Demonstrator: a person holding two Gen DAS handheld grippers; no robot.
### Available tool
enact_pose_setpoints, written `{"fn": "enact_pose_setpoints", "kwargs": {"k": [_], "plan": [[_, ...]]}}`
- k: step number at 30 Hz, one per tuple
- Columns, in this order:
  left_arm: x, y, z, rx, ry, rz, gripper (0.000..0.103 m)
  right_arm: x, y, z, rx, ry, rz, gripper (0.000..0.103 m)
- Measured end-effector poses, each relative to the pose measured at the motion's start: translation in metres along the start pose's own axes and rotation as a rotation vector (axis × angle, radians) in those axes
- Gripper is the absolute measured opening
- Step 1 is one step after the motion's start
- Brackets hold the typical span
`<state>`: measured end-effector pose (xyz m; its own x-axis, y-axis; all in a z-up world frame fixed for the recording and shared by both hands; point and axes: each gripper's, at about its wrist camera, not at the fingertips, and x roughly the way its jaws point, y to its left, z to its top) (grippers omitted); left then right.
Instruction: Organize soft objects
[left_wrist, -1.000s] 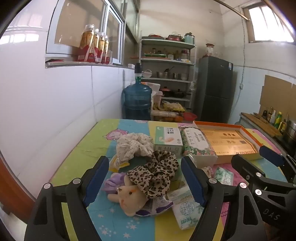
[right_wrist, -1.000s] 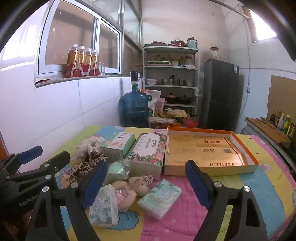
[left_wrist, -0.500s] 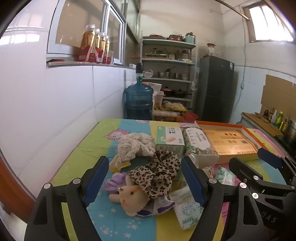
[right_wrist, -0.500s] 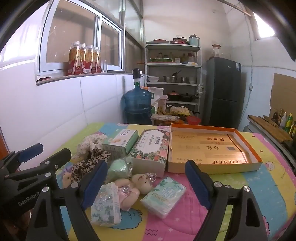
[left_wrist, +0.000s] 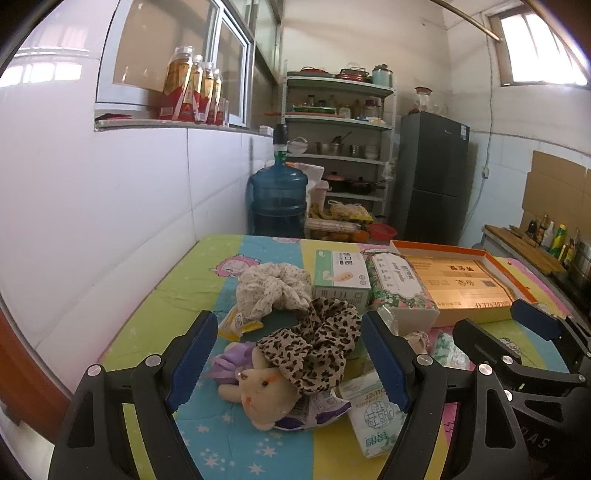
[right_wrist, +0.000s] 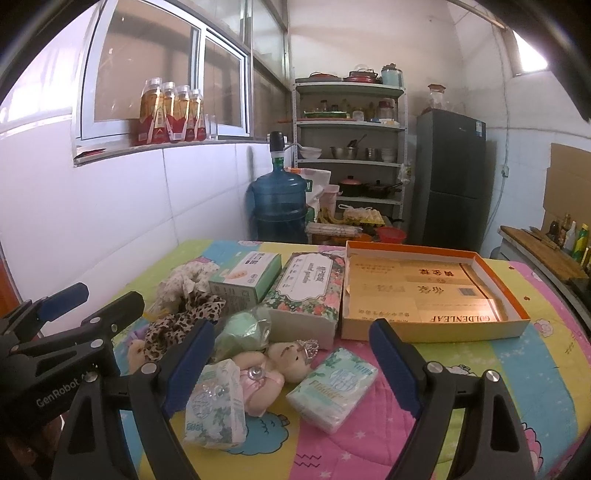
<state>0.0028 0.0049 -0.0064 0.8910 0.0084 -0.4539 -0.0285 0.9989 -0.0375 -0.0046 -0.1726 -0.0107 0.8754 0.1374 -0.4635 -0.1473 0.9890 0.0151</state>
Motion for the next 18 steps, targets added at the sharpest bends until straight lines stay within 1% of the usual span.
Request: {"fn": "enact_pose_setpoints", "kwargs": {"k": [18], "plan": [[0.0006,0.0001,-0.0020,-0.009,-0.001,-0.002,0.081,-0.0004,0.0005,0.0003,0.004,0.000,0.002,0.086]]}}
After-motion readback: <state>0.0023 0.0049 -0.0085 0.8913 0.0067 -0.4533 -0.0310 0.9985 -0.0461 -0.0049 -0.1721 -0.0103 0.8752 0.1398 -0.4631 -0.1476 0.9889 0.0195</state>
